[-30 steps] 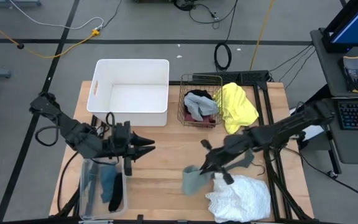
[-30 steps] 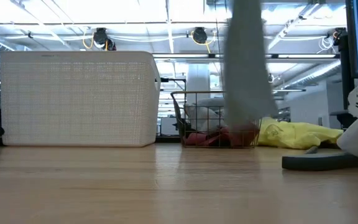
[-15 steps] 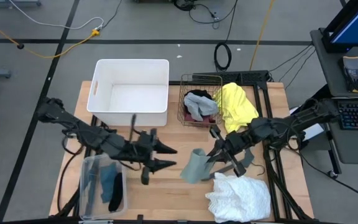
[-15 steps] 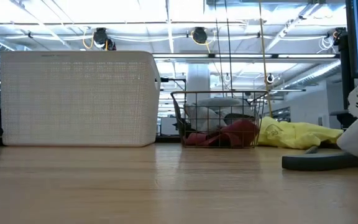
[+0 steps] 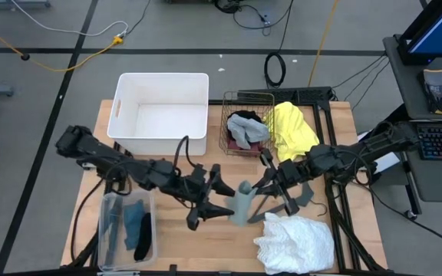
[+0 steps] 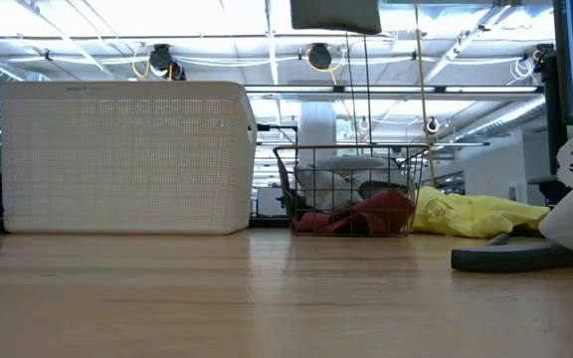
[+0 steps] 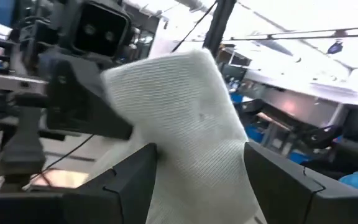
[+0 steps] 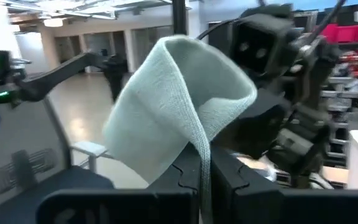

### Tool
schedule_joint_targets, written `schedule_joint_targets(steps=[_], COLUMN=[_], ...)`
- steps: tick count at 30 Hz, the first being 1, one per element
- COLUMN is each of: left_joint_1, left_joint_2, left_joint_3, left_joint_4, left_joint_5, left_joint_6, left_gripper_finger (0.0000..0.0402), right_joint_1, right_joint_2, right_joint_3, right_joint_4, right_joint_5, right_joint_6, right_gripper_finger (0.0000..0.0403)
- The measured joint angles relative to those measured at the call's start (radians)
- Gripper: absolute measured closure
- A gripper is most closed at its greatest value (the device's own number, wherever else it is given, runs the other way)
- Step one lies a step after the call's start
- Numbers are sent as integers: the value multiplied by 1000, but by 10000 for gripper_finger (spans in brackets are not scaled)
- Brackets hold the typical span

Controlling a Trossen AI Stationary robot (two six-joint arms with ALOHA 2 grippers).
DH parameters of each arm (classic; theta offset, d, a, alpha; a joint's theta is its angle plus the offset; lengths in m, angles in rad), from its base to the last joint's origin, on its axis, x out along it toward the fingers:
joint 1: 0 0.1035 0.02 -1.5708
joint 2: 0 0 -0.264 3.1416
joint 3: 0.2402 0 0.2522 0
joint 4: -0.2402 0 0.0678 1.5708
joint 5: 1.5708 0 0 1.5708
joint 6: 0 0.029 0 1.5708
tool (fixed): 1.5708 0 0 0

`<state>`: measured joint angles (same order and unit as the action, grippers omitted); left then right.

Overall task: Pick & Place Cloths
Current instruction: Put the gray sock into the transparent bin

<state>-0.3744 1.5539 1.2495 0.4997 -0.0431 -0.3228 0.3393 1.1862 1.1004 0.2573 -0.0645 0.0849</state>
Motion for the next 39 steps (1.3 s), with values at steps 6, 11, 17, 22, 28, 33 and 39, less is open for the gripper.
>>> schedule_joint_targets(steps=[6,11,17,22,28,33,39], left_joint_1=[19,32,50,65,80,82,82], left_joint_2=[72,119,129,130,130,130,130], left_joint_3=[0,0,0,0,0,0,0], left_joint_4=[115,157,154,147,143,152,160], left_joint_5=[62,69,38,-5,-52,-71,-95], left_joint_6=[-56,-105,-111,-79,-83,-81,-82], left_gripper_finger=[158,158,158,158,158,158,158], right_joint_1=[0,-7,-14,-15,5,29,63], right_joint_2=[11,30,49,50,48,48,49], right_joint_3=[0,0,0,1,2,2,2], right_joint_4=[-8,-4,20,24,12,8,0], right_joint_5=[42,65,68,80,213,330,466], right_joint_6=[-20,-22,-22,-33,-133,-243,-379], right_gripper_finger=[403,403,403,403,403,403,403])
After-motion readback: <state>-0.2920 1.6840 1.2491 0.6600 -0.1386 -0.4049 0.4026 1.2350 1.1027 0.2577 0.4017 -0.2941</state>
